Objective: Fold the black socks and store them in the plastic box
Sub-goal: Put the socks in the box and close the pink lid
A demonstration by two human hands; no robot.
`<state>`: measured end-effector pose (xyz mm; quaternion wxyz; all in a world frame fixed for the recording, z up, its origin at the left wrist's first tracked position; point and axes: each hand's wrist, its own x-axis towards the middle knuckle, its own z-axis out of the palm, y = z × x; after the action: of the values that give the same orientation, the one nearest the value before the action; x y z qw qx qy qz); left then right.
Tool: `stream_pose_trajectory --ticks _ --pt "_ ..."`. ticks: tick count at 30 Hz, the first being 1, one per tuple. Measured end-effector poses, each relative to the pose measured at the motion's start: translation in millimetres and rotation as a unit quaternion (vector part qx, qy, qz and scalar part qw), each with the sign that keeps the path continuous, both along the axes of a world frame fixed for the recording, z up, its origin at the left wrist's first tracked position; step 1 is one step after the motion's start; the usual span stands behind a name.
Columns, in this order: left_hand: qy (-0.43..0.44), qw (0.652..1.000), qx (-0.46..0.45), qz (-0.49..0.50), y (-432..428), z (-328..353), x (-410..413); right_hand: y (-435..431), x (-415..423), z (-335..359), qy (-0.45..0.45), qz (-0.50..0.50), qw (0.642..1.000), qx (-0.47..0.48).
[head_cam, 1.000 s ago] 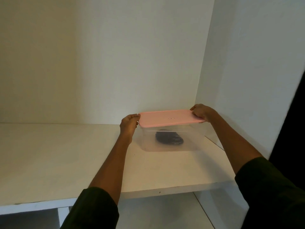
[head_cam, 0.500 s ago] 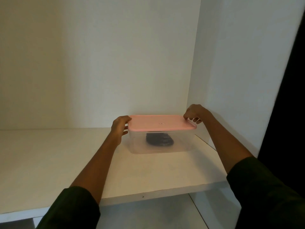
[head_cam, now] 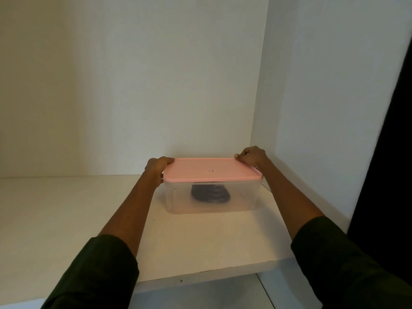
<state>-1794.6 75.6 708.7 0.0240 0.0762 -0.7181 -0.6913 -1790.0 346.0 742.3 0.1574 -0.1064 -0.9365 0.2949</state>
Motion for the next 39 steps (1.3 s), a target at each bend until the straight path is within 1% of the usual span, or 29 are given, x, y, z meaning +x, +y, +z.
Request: stream_pose_trajectory --ticks 2,6,8,12,16,20,23,26,28,31,33,35,37,39 --pt "0.003 1.000 0.008 0.009 -0.5 -2.6 -3.1 1.3 -3.3 -4.1 -0.013 0.014 1.000 -0.011" --pt "0.007 1.000 0.027 0.001 2.5 -9.4 -8.3 13.8 -14.0 -12.3 -0.025 0.039 0.993 -0.110" --pt "0.012 0.999 0.035 -0.013 4.0 -11.4 -11.6 16.1 -15.5 -16.8 -0.023 0.051 0.988 -0.145" --pt "0.020 0.999 0.027 0.005 5.9 -10.8 -19.5 18.4 -18.6 -21.1 0.032 0.032 0.986 -0.163" --pt "0.013 1.000 0.020 0.011 8.4 -11.4 -20.8 17.8 -20.1 -23.9 0.048 0.012 0.987 -0.155" --pt "0.023 0.999 0.034 -0.002 8.3 -9.4 -16.4 13.7 -13.6 -20.5 0.056 -0.002 0.989 -0.139" --pt "0.028 0.999 0.034 -0.007 8.5 -7.2 -10.3 10.4 -2.7 -12.6 0.053 0.005 0.996 -0.067" --pt "0.020 0.999 0.025 0.002 6.4 -8.5 -8.4 5.7 8.1 -6.4 0.027 0.006 1.000 -0.008" --pt "0.041 0.999 -0.011 0.033 4.7 -7.3 -5.2 1.6 19.4 -2.4 0.013 -0.015 0.999 0.031" --pt "0.087 0.987 -0.102 0.093 1.1 -1.3 0.4 -4.6 38.5 0.7 -0.015 -0.060 0.994 0.086" --pt "0.087 0.983 -0.128 0.102 -4.7 4.6 7.0 -4.1 47.3 -1.3 -0.031 -0.083 0.991 0.104" --pt "0.061 0.977 -0.185 0.085 -14.0 8.5 15.4 -2.9 55.1 -4.2 -0.042 -0.094 0.989 0.103" --pt "0.024 0.961 -0.273 0.041 -21.3 10.1 28.4 0.2 60.3 -7.5 -0.049 -0.103 0.989 0.092" --pt "-0.011 0.948 -0.319 -0.008 -24.4 9.8 41.3 1.5 61.8 -12.1 -0.057 -0.099 0.992 0.063"
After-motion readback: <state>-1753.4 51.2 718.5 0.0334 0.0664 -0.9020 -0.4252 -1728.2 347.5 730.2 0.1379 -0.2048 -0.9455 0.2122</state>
